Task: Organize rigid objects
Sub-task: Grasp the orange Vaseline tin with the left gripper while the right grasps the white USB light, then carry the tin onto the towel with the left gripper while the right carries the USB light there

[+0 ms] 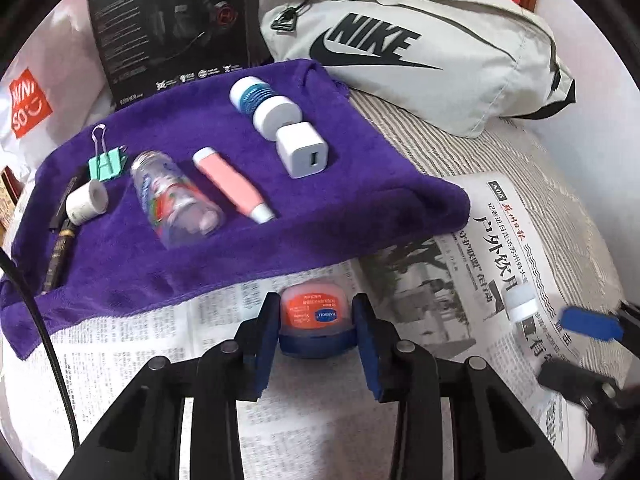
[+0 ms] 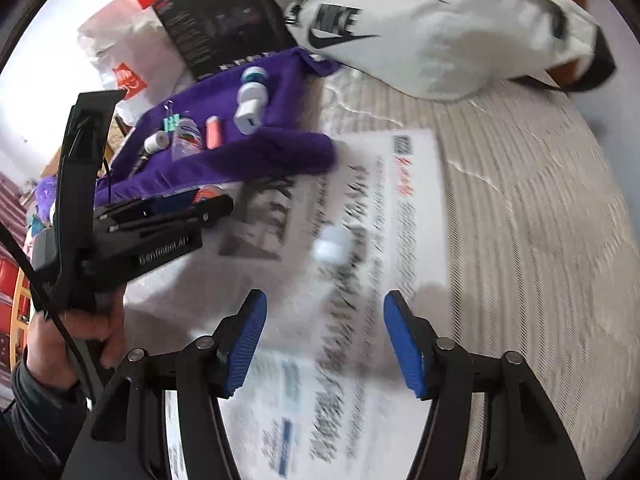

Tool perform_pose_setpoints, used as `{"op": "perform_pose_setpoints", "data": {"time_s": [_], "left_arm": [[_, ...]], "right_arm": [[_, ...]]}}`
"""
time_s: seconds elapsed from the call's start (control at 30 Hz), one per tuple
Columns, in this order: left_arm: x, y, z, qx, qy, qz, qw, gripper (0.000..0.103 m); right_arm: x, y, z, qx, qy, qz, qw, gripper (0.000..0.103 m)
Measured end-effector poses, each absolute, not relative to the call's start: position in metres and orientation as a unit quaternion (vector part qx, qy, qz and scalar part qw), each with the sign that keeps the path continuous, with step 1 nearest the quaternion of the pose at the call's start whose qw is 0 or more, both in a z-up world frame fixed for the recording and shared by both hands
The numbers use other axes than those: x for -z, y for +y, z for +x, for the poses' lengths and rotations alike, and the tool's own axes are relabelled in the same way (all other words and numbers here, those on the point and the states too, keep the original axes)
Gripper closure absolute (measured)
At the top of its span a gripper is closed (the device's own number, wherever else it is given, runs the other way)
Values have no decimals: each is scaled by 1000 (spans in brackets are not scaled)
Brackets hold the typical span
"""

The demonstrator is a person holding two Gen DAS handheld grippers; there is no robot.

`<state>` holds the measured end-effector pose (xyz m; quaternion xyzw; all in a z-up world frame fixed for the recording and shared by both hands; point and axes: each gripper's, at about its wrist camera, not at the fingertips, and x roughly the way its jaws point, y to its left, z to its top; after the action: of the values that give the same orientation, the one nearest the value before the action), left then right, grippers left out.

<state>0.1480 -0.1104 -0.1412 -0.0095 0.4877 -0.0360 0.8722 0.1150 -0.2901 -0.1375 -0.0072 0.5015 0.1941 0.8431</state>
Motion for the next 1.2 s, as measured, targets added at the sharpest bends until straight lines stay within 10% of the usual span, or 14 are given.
{"op": "perform_pose_setpoints", "data": {"time_s": [0.43,1.2], "left_arm": [[132,-34,117,15,486,-72,871,68],[108,38,92,28,457,-98,884,68]], "right_arm": [[154,-273,143,-159,504,-37,848,77],[113,-201,140,-228,475,-76,847,79]]}}
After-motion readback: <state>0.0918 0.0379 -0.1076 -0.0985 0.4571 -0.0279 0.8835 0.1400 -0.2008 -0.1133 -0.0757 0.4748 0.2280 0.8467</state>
